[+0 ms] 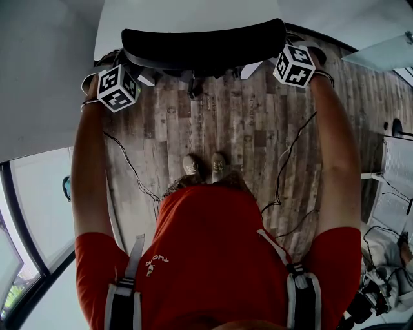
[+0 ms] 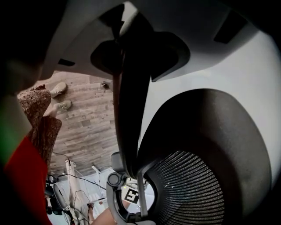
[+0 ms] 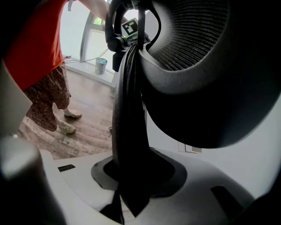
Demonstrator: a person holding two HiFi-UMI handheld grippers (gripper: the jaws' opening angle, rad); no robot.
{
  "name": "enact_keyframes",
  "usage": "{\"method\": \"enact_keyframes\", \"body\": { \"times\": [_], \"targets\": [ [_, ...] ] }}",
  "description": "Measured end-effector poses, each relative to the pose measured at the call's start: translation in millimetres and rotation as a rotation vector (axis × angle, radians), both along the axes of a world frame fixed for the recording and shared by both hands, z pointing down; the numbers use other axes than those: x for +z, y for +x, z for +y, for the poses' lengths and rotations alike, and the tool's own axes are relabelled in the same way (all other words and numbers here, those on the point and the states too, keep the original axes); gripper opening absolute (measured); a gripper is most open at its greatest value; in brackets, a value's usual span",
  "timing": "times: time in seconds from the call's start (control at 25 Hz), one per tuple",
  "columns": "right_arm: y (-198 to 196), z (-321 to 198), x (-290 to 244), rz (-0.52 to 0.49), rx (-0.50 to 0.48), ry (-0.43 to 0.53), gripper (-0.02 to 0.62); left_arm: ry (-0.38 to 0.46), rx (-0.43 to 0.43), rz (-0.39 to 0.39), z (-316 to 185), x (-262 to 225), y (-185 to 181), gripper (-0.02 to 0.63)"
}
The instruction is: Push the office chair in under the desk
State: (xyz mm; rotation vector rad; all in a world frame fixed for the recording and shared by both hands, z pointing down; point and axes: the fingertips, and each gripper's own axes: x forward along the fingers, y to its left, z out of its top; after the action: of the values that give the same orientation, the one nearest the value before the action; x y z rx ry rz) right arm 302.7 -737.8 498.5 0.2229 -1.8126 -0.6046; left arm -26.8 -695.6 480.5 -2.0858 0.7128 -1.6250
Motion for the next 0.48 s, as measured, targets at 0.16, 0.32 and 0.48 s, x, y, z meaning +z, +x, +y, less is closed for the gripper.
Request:
{"method": "enact_keyframes", "body": {
  "times": [0.16,0.32,0.48],
  "targets": [
    [-3.0,1.2,-3.8,-0.028,0.034,0.025,0.167,0.042,-0.02,0.028,3.5,-3.1,1.0,0.181],
    [0.5,5.8,-6.7,-0.035,0.062,0.043,0.233,0.067,-0.026,0.031,9.7,-6.2,1.7,0.274],
    [9.7,9.5,-17.8,-0.052,0.093,0.081,0.255,0.1,-0.024,0.035,16.6,-16.0,0.1,0.295]
  ]
}}
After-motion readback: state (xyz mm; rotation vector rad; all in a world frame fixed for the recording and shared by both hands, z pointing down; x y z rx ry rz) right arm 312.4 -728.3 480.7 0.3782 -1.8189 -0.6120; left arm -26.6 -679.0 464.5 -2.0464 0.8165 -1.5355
